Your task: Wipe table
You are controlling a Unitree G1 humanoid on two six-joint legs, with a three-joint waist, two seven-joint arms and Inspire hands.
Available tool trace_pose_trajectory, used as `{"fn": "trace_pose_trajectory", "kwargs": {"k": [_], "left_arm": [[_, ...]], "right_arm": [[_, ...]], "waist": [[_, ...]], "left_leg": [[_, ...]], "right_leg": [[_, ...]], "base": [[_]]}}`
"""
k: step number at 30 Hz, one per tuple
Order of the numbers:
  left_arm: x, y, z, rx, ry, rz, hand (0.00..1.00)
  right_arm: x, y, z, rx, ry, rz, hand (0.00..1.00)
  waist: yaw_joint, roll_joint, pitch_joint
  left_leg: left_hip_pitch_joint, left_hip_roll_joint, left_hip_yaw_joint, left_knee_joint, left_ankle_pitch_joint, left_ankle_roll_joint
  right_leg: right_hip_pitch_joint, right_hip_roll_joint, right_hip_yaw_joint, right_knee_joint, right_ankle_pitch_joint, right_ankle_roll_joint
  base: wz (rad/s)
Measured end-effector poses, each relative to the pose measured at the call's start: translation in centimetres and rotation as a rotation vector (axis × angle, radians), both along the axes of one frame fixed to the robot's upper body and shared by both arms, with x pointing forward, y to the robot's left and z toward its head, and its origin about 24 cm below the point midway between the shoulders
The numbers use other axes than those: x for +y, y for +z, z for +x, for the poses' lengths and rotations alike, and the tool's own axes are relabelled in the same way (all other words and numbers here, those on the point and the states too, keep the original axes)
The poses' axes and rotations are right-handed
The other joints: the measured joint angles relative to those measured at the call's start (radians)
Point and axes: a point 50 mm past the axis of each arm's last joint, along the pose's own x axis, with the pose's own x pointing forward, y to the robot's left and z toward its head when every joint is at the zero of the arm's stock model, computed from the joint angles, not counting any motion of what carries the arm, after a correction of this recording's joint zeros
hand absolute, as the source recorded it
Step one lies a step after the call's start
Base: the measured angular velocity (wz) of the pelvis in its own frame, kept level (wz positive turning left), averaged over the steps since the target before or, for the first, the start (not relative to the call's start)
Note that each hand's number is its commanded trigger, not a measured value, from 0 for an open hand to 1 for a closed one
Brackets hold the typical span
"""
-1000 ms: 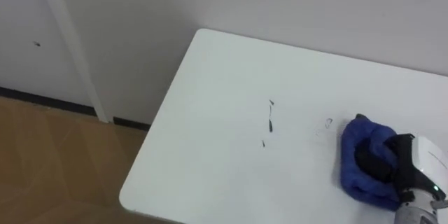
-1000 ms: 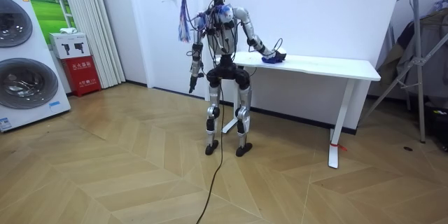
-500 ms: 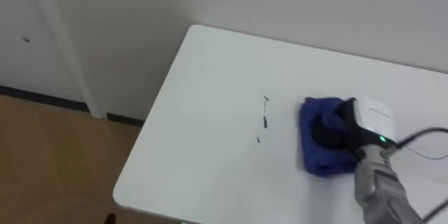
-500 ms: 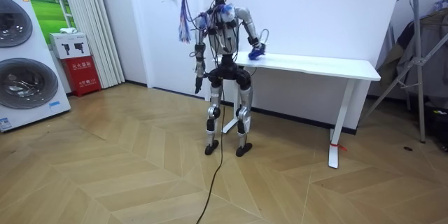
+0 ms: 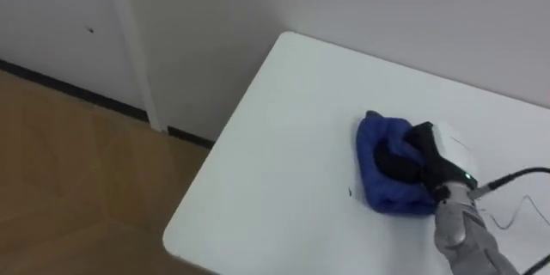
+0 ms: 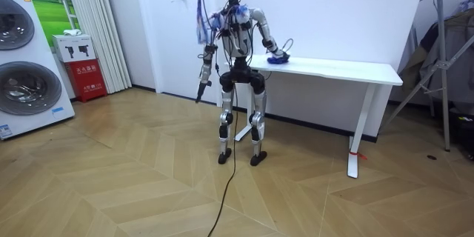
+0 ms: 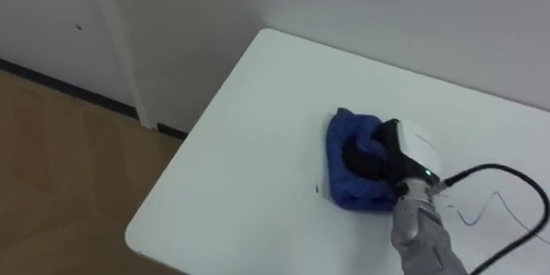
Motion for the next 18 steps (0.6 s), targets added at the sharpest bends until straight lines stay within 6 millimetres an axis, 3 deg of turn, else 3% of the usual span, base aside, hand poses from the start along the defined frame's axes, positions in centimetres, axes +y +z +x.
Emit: {"fn": "trace_pose_trajectory", "kwargs": {"k": [4,7,10,15,18], "left_arm": [[1.0,0.5,0.2,-0.044,0.049,0.038,0.0],[1.2,0.6,0.7,-0.056,0.045,0.043,0.0],[1.1,0.5,1.1,-0.066,0.037,0.038,0.0],[0.0,0.1,1.2,-0.055,-0.001,0.012,0.0],[-1.0,-0.3,1.0,-0.028,-0.028,-0.02,0.0]], "right_arm": [[-3.9,-1.1,-3.7,0.031,-0.219,0.023,1.0],[-5.9,-1.6,-6.3,0.055,-0.347,0.033,1.0],[-6.6,-1.8,-7.6,0.063,-0.398,0.027,1.0],[-6.2,-1.4,-6.3,0.065,-0.381,0.005,1.0],[-4.8,-0.5,-3.5,0.084,-0.291,-0.059,1.0]], "waist": [[-0.036,-0.009,-0.0111],[-0.064,-0.011,-0.0156],[-0.066,-0.009,-0.0165],[-0.041,0.006,-0.0188],[0.02,0.014,-0.0151]], "left_leg": [[0.004,-0.001,0.012,0.0,0.0,0.0],[0.006,0.003,0.014,-0.001,-0.005,0.008],[0.008,0.006,0.013,-0.001,-0.007,0.01],[0.019,0.009,0.027,0.001,-0.007,0.011],[0.018,0.016,0.054,-0.001,-0.007,0.01]], "right_leg": [[-0.002,0.001,0.014,0.002,-0.001,0.001],[0.007,0.003,0.0,0.002,-0.001,0.002],[0.011,0.005,-0.001,0.005,0.0,0.0],[0.007,0.007,0.007,0.02,0.003,-0.005],[-0.032,0.023,0.056,0.033,0.016,-0.023]], "base": [[-0.09],[0.08],[0.02],[-0.1],[-0.64]]}}
